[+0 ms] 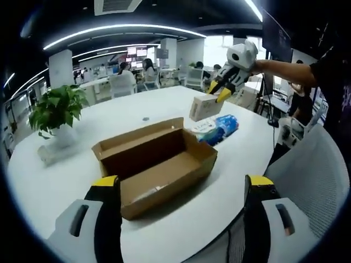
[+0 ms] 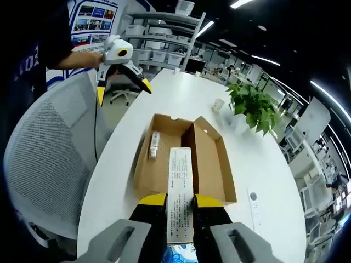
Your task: Operate the shoe box by opening the lid, removing the specified soft item, and placing it in the target area until the item is outside and the box remains undamaged.
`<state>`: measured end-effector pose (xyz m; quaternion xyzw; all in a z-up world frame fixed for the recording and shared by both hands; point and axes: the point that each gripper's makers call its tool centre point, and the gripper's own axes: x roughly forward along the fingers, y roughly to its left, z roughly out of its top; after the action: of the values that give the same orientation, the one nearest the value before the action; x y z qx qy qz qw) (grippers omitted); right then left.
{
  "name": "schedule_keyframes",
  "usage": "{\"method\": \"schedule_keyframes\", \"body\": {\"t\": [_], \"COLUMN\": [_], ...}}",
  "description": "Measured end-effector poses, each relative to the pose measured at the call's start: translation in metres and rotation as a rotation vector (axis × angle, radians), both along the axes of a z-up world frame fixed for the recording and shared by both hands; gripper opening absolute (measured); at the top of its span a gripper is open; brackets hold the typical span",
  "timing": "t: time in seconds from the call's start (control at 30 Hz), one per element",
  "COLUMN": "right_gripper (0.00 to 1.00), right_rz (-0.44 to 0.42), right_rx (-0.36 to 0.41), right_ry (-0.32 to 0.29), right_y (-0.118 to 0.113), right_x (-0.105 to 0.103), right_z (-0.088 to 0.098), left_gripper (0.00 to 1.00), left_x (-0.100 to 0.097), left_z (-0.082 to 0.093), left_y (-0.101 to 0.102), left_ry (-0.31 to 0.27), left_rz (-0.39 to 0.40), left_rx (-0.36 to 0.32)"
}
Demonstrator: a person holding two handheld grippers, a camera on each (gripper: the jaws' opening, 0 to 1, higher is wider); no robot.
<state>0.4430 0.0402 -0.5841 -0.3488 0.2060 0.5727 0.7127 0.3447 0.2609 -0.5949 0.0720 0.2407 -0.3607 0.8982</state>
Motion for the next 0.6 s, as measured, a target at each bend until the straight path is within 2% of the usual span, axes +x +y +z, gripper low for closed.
{"method": "schedule_keyframes", "body": {"t": [0.2, 0.33, 0.6], "right_gripper": [0.12, 0.12, 0.12], "right_rz": [-0.022, -0.039, -0.075], "right_rx": [-0.007, -0.007, -0.033], "right_ry": [-0.008, -0.013, -0.023], "right_y": [-0.02, -0.033, -0.068], "right_x": [0.006, 0.008, 0.019], "right_z": [0.001, 0.002, -0.001], "left_gripper": [0.99, 0.99, 0.99], "left_x": [0.0, -0.001, -0.002], "left_z": [0.001, 0.001, 0.001], "left_y": [0.003, 0.004, 0.002], "left_ry": [-0.007, -0.008, -0.006], "left_rz": [0.009, 0.008, 0.01], "left_rx": [0.003, 0.018, 0.004]}}
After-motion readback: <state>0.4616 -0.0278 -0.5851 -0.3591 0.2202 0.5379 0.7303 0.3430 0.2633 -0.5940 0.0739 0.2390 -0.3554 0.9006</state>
